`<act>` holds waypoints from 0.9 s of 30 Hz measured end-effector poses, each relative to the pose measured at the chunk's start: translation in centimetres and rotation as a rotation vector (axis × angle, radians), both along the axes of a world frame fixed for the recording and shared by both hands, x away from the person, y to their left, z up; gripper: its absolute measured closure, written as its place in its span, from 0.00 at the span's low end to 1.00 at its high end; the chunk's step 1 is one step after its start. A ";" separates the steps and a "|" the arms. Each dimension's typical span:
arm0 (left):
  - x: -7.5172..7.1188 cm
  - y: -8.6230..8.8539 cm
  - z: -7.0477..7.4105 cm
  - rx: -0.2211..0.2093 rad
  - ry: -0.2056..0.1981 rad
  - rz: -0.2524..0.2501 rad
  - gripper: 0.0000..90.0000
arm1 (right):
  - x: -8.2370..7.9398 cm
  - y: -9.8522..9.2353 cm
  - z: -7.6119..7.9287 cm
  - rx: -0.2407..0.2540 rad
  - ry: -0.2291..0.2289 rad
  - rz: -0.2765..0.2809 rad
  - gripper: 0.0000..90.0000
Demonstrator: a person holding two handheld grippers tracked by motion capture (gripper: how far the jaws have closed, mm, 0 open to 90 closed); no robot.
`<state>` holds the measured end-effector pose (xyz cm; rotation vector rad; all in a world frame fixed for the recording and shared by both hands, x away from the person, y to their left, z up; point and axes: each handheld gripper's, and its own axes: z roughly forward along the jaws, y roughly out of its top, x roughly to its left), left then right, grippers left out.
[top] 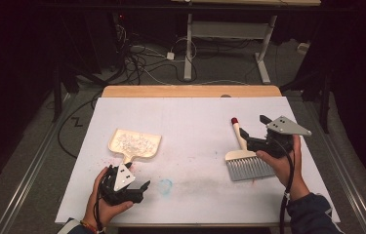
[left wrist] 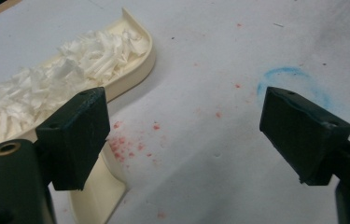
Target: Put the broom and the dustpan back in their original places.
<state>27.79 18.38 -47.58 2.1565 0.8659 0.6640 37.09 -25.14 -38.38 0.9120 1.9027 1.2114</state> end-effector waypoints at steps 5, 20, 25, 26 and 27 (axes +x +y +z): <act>0.1 -0.1 0.0 0.014 -0.010 -0.014 0.17 | -0.8 0.2 0.3 -0.013 -0.010 0.022 0.22; 0.0 -0.2 -0.1 0.008 0.010 -0.027 0.17 | -3.3 -0.2 0.7 -0.039 -0.020 0.052 0.22; -0.1 -0.2 -0.2 0.013 0.012 -0.032 0.17 | -4.1 -0.1 0.8 -0.052 -0.032 0.062 0.22; -0.1 -0.3 -0.1 0.013 0.011 -0.033 0.17 | -4.2 -0.1 0.9 -0.056 -0.036 0.067 0.22; -0.1 -0.3 -0.1 0.011 0.010 -0.035 0.17 | -4.4 -0.1 0.9 -0.059 -0.036 0.071 0.22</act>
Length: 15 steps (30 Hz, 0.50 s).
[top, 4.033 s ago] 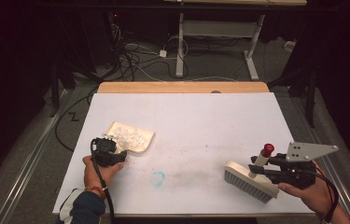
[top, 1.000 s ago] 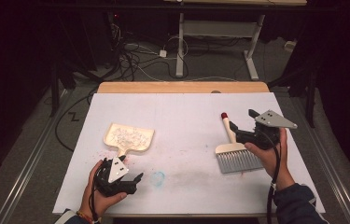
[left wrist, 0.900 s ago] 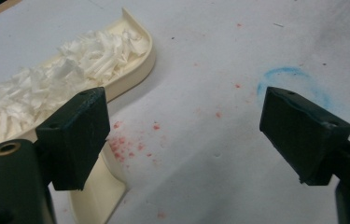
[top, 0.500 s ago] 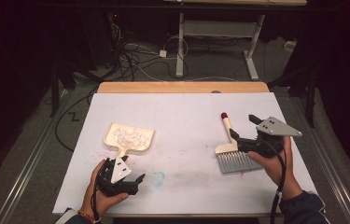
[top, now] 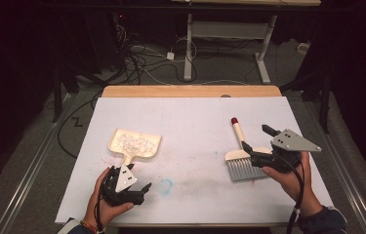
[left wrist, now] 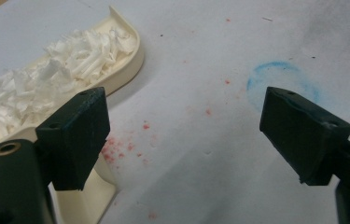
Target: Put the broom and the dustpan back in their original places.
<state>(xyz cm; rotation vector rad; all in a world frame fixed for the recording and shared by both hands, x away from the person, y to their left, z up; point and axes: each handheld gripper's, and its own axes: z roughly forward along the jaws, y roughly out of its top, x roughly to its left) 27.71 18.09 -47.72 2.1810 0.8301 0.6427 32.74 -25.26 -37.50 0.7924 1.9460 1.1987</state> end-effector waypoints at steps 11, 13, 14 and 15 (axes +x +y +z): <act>-0.1 -0.2 -0.1 0.009 -0.002 -0.018 0.17 | -1.4 -0.8 0.1 -0.007 0.001 0.013 0.22; 0.0 -0.2 -0.2 0.010 0.001 -0.017 0.17 | -1.6 -0.9 0.0 -0.009 0.002 0.016 0.22; 0.0 -0.3 -0.2 0.012 0.002 -0.018 0.17 | -1.7 -1.0 0.0 -0.012 0.002 0.017 0.22; 0.0 -0.3 -0.2 0.015 0.003 -0.020 0.17 | -1.8 -1.0 0.0 -0.014 0.004 0.015 0.22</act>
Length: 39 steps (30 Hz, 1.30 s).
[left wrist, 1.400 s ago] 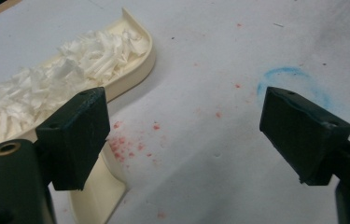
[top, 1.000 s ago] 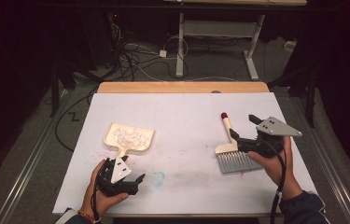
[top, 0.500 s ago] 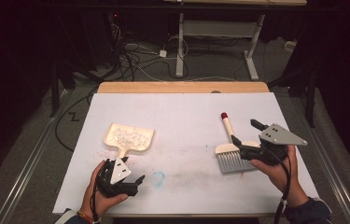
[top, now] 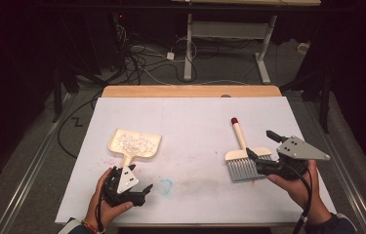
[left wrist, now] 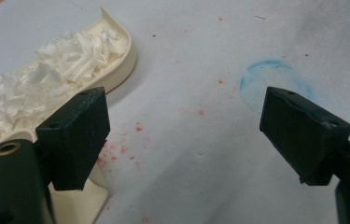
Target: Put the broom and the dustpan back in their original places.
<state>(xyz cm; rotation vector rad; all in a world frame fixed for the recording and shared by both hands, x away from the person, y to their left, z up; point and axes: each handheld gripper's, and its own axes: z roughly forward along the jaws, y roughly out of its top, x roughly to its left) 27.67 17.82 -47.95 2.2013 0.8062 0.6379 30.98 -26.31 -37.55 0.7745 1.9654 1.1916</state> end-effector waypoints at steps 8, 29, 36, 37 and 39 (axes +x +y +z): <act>0.0 -0.1 -0.1 0.008 0.004 -0.003 0.17 | -0.8 -0.7 -0.4 -0.015 -0.002 0.012 0.22; -0.1 -0.3 -0.1 0.007 0.003 -0.008 0.17 | -3.1 -2.6 -2.5 -0.040 -0.013 0.020 0.22; 0.0 -0.5 -0.1 0.013 -0.006 -0.014 0.17 | -3.5 -3.6 -3.3 -0.043 -0.012 0.004 0.22; 0.0 -0.6 -0.1 0.015 -0.008 -0.013 0.17 | -3.6 -3.8 -3.4 -0.039 -0.013 0.001 0.22; -0.1 -0.7 -0.1 0.017 -0.009 -0.018 0.17 | -3.6 -4.1 -3.7 -0.033 -0.005 -0.006 0.22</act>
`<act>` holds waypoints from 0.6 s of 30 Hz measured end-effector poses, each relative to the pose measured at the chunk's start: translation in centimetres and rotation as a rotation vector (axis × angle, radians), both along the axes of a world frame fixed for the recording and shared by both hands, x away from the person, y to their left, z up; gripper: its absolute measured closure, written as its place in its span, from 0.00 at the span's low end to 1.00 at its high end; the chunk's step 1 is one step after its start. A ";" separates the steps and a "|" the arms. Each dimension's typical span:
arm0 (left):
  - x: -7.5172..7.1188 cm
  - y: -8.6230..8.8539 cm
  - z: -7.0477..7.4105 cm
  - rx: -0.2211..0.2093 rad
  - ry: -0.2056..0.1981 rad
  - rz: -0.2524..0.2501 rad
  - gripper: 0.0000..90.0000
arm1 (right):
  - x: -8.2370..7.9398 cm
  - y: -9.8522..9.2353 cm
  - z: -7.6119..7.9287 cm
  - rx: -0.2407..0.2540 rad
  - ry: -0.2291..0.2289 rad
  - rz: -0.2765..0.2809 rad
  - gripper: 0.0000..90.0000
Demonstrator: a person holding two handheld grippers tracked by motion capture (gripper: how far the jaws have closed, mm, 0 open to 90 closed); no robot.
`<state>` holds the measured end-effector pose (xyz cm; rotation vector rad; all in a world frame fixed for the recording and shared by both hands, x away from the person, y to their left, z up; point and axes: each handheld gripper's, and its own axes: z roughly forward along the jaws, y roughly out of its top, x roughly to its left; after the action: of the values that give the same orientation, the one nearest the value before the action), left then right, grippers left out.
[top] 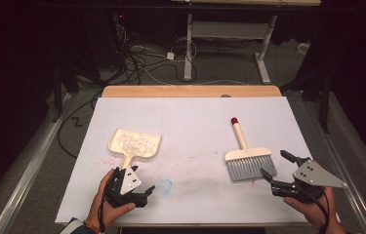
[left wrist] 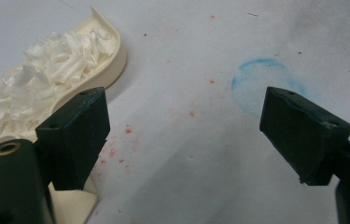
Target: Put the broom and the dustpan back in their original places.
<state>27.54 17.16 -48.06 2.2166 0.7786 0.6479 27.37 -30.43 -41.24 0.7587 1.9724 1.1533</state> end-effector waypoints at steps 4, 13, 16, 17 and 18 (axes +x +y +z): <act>0.0 -0.1 -0.1 -0.001 0.003 -0.004 0.17 | -0.1 -0.6 -1.0 -0.012 0.012 -0.016 0.22; 0.2 -0.3 0.0 0.000 0.000 -0.010 0.17 | -0.6 -1.4 -3.5 -0.040 0.058 -0.029 0.23; 0.1 -0.3 0.0 -0.010 -0.005 -0.002 0.17 | -0.7 -1.3 -4.0 -0.040 0.066 -0.018 0.23; 0.1 -0.3 0.0 -0.010 -0.006 -0.001 0.17 | -0.7 -1.2 -4.0 -0.043 0.068 -0.013 0.23; 0.0 -0.2 0.0 -0.006 -0.008 -0.003 0.17 | -0.7 -1.2 -4.1 -0.043 0.067 -0.012 0.23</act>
<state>27.57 16.91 -48.05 2.2081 0.7719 0.6520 26.66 -31.59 -45.29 0.7946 2.0388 1.0878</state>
